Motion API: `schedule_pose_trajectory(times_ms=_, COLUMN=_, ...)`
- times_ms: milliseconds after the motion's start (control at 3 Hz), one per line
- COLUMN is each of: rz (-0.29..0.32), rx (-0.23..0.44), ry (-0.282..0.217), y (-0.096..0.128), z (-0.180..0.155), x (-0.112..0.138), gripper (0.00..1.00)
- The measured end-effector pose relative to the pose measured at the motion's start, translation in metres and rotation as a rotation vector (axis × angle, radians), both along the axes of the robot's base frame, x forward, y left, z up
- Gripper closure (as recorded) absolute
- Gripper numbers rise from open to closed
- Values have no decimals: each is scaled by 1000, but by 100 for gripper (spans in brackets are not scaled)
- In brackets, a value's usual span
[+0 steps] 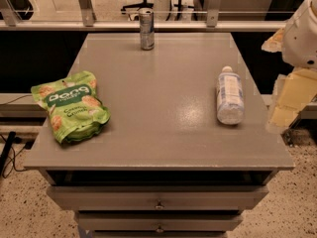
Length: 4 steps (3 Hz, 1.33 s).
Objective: Move blue plastic bottle near green rice chip bag
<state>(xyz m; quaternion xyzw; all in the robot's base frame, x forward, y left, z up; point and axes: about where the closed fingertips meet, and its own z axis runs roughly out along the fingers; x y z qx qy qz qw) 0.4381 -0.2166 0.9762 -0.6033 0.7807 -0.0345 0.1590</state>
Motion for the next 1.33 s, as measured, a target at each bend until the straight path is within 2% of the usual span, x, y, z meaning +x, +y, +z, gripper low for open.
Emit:
schedule_pose_trajectory(times_ms=333, rz=0, rx=0, ry=0, y=0, z=0, x=0, gripper=0)
schedule_pose_trajectory(times_ms=667, rz=-1, rx=34, ry=0, y=-3, z=-2, x=11, gripper=0)
schedule_pose_trajectory(times_ms=1000, rz=-102, rx=102, ry=5, y=-17, z=-21, x=63, gripper=0)
schedule_pose_trajectory(times_ms=1333, rz=-217, rx=155, ry=10, y=-22, z=-32, x=97, gripper=0)
